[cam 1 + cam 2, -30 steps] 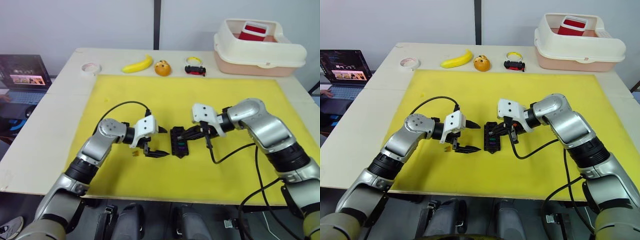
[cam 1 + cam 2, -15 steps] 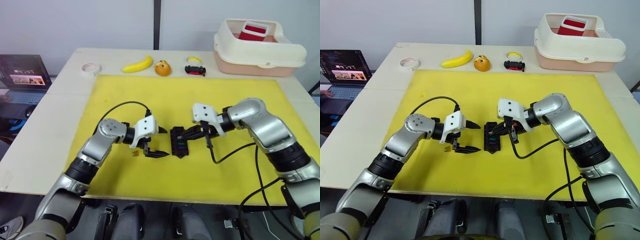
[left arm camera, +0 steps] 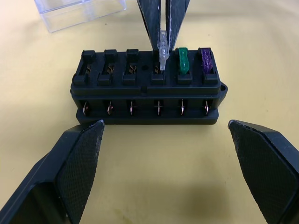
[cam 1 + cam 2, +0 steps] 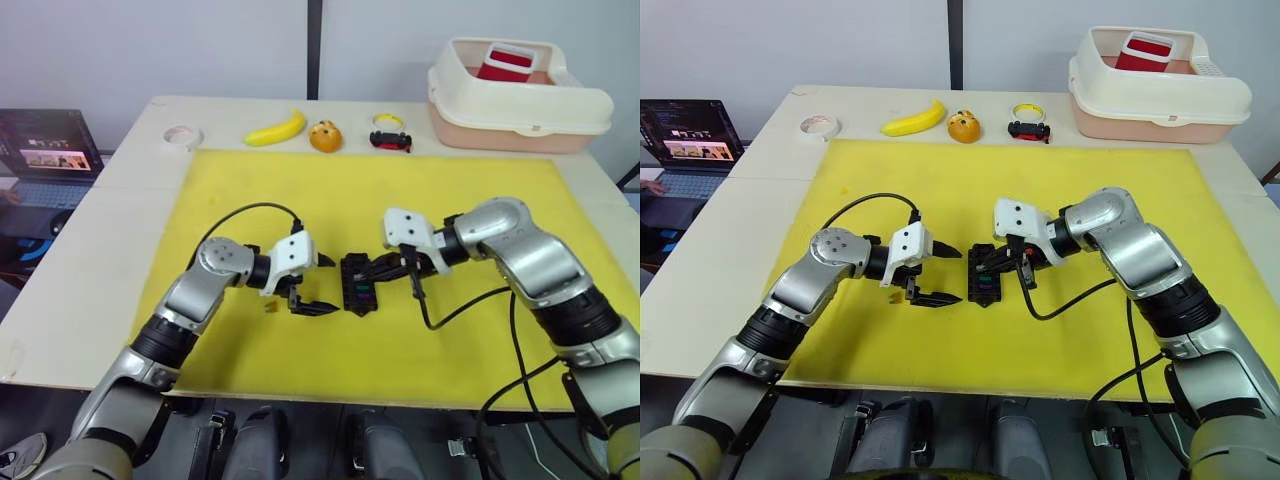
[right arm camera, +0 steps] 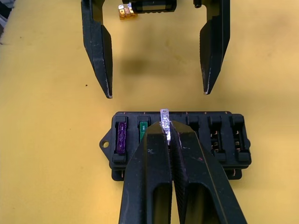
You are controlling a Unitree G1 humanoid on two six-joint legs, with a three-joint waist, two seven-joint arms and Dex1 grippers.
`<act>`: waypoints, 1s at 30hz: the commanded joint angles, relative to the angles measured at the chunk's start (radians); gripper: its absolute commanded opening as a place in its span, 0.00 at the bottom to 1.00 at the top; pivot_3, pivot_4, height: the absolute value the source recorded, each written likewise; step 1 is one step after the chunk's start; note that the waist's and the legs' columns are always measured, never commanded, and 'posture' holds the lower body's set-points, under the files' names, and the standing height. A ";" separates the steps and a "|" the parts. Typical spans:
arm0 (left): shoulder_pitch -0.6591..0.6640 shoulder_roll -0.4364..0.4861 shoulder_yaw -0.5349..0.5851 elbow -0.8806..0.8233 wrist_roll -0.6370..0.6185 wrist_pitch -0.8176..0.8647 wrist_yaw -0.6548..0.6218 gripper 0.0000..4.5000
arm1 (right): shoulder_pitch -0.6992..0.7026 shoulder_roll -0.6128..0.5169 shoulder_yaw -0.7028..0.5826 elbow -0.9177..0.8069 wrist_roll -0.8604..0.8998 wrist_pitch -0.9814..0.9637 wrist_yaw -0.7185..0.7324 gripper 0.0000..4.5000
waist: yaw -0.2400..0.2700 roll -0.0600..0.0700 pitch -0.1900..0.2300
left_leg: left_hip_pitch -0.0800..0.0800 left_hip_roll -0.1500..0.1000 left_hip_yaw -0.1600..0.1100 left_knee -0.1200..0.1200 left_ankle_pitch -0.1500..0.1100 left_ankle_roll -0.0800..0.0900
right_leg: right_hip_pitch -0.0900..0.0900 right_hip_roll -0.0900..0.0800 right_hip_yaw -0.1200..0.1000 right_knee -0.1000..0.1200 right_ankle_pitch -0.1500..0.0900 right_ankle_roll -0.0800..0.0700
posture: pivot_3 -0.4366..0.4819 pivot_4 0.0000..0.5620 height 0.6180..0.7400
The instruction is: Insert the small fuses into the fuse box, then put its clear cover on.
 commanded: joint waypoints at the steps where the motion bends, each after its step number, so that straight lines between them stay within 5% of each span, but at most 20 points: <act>1: -0.013 -0.002 0.007 -0.034 -0.006 -0.003 0.002 0.99 | -0.004 0.000 -0.027 -0.018 -0.001 -0.005 -0.005 0.00 | 0.000 0.000 0.000 | 0.000 0.000 0.000 0.000 0.000 0.000 | 0.000 0.000 0.000 0.000 0.000 0.000 | 0.48 0.27 1.00; 30: -0.001 0.006 0.005 -0.045 -0.002 -0.005 0.003 0.99 | 0.041 0.031 0.006 0.069 -0.044 -0.025 -0.035 0.00 | 0.000 0.000 0.000 | 0.000 0.000 0.000 0.000 0.000 0.000 | 0.001 0.000 0.000 0.000 0.000 0.000 | 0.48 0.27 1.00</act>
